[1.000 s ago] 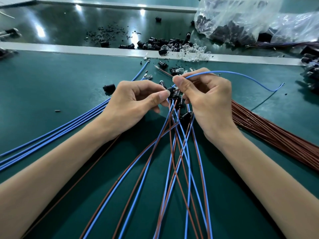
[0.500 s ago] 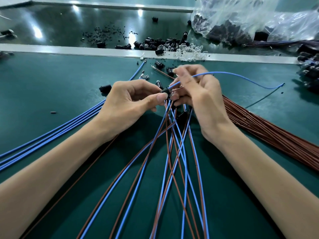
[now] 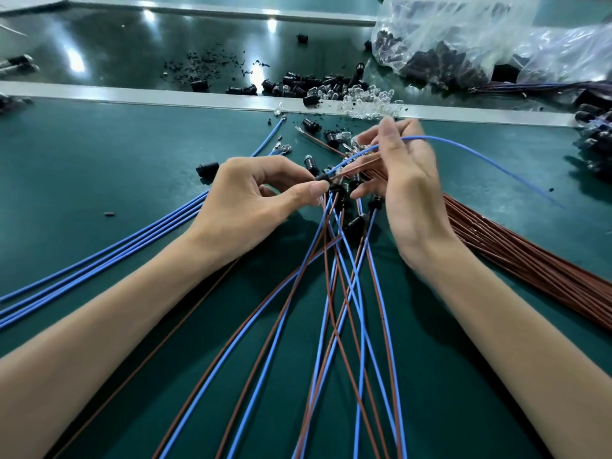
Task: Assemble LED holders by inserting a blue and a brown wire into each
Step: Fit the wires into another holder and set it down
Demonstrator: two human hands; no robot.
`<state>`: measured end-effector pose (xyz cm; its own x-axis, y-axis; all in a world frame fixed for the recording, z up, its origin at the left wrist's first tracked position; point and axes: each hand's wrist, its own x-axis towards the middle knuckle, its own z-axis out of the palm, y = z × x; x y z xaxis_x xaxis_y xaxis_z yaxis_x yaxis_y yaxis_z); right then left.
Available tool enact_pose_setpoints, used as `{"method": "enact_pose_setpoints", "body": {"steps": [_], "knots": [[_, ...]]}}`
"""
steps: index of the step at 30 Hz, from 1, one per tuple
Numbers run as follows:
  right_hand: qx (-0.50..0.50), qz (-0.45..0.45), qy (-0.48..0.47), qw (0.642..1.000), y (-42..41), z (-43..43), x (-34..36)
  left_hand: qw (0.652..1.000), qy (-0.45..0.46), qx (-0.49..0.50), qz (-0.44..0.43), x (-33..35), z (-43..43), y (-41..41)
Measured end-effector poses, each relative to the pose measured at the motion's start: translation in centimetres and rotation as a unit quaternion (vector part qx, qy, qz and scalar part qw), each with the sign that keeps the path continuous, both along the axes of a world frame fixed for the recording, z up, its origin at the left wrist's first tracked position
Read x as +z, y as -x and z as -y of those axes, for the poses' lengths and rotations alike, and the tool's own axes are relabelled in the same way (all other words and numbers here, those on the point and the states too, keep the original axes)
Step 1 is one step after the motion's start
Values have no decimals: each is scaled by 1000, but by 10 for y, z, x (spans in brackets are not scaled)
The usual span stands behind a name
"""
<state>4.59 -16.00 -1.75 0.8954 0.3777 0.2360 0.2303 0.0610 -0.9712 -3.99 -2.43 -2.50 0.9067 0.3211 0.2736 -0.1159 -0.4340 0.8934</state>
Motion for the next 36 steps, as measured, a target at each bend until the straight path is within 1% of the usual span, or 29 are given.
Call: {"method": "enact_pose_setpoints", "body": {"steps": [2,4,6,8,10,13,15,18,21,24,26,29,31,34,36], "knots": [[-22,45,29,998,-3,1,-2,998,-58,20,10,-2,-1,0],[-11,90,77,993,-5,2,-3,990,-133,30,32,-2,-1,1],[12,102,112,988,-4,3,-4,981,-181,36,51,-3,0,1],[9,115,132,984,-4,3,-6,975,-209,51,59,-4,-1,0],[-4,91,116,989,-4,2,-5,971,-220,74,66,-6,-3,0],[-10,0,20,1000,-6,1,-1,969,-215,102,67,-6,-6,-2],[-28,8,0,1000,-7,0,-2,967,-221,104,73,-7,-5,-2],[-39,35,3,999,-6,-1,-5,964,-233,97,86,-7,-4,-1],[-36,5,8,999,-7,-1,-3,960,-243,112,82,-7,-5,-1],[-33,-5,70,997,-10,2,-2,958,-245,132,74,-7,-9,-2],[-33,3,76,997,-10,4,-1,955,-249,145,67,-8,-12,-3],[-14,7,29,999,-9,7,2,949,-266,158,62,-9,-13,-3],[12,-17,-30,999,-8,9,4,946,-274,161,58,-9,-14,-3],[45,-60,-126,989,-8,11,6,944,-281,163,59,-11,-17,-4],[53,-67,-163,983,-8,10,6,941,-288,164,65,-12,-18,-4]]}}
